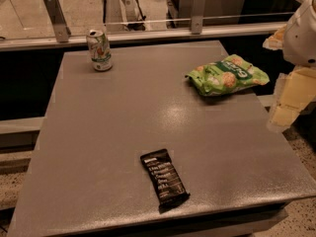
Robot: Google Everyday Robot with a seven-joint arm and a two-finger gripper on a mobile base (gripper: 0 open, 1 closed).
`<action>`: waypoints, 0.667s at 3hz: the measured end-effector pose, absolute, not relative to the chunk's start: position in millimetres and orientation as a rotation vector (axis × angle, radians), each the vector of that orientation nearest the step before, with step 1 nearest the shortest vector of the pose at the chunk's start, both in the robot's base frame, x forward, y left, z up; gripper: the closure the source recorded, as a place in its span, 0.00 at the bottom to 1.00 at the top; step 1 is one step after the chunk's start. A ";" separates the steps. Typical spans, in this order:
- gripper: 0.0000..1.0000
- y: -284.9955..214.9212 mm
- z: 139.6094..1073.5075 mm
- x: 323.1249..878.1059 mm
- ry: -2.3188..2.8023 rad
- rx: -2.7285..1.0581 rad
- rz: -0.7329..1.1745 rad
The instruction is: Move rxbar chocolate near 7up can
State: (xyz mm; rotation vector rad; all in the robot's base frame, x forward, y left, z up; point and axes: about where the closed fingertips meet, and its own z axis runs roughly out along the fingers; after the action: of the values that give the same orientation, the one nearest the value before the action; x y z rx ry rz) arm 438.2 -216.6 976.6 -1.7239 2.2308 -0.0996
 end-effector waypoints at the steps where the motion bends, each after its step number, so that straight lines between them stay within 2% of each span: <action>1: 0.00 -216.5 976.6 438.2 2.231 -1.724 -0.100; 2: 0.00 -212.1 974.8 436.6 2.219 -1.723 -0.063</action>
Offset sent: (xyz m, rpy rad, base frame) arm -0.0043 0.0088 -0.0097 0.0602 0.0395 0.0233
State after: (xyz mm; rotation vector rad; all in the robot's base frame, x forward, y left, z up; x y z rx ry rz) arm 436.6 -212.1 974.8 -1.7234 2.2185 -0.0631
